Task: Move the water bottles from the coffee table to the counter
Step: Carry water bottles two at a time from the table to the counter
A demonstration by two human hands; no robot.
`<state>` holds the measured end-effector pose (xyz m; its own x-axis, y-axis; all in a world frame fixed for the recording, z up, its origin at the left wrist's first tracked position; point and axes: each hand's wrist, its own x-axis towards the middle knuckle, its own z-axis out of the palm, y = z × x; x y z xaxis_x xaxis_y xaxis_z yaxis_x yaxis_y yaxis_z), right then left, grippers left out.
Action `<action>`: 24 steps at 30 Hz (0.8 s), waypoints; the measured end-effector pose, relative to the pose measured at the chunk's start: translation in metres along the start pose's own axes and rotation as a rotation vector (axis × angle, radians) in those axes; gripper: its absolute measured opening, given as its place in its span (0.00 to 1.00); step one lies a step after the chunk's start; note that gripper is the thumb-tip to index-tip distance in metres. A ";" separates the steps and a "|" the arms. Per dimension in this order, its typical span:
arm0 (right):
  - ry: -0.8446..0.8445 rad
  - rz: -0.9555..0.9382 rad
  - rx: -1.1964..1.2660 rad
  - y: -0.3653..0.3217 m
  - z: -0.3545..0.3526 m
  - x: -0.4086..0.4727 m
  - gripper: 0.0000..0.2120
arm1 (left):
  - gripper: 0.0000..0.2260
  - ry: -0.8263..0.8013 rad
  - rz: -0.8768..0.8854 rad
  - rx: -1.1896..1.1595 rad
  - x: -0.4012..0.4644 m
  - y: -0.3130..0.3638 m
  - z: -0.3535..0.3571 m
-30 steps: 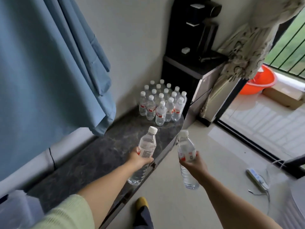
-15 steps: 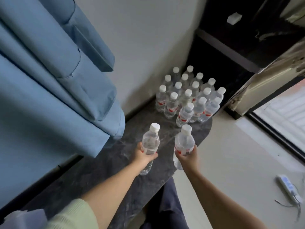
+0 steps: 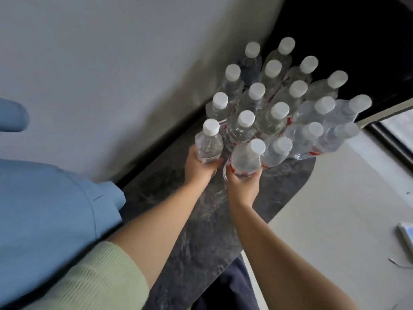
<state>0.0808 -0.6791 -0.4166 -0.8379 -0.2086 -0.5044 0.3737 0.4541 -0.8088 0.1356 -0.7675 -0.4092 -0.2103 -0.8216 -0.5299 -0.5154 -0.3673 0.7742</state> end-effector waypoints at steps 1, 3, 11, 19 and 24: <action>0.020 0.002 0.024 0.001 0.006 0.003 0.32 | 0.24 -0.003 0.009 -0.042 0.009 -0.001 0.004; 0.046 0.002 0.064 0.005 0.015 0.003 0.33 | 0.29 -0.042 0.047 -0.101 0.018 -0.006 0.010; -0.002 0.054 0.014 0.014 0.024 0.004 0.29 | 0.31 -0.205 0.041 -0.234 0.021 -0.024 0.010; -0.043 -0.014 -0.052 0.009 0.002 -0.004 0.35 | 0.34 -0.211 0.025 -0.097 0.009 -0.014 -0.007; -0.055 -0.050 -0.070 -0.006 -0.024 -0.021 0.33 | 0.35 -0.172 0.029 0.041 -0.018 0.005 -0.024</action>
<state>0.0868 -0.6565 -0.3934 -0.8310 -0.2785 -0.4815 0.3018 0.5013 -0.8109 0.1571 -0.7648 -0.3876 -0.3630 -0.7432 -0.5620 -0.5399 -0.3239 0.7769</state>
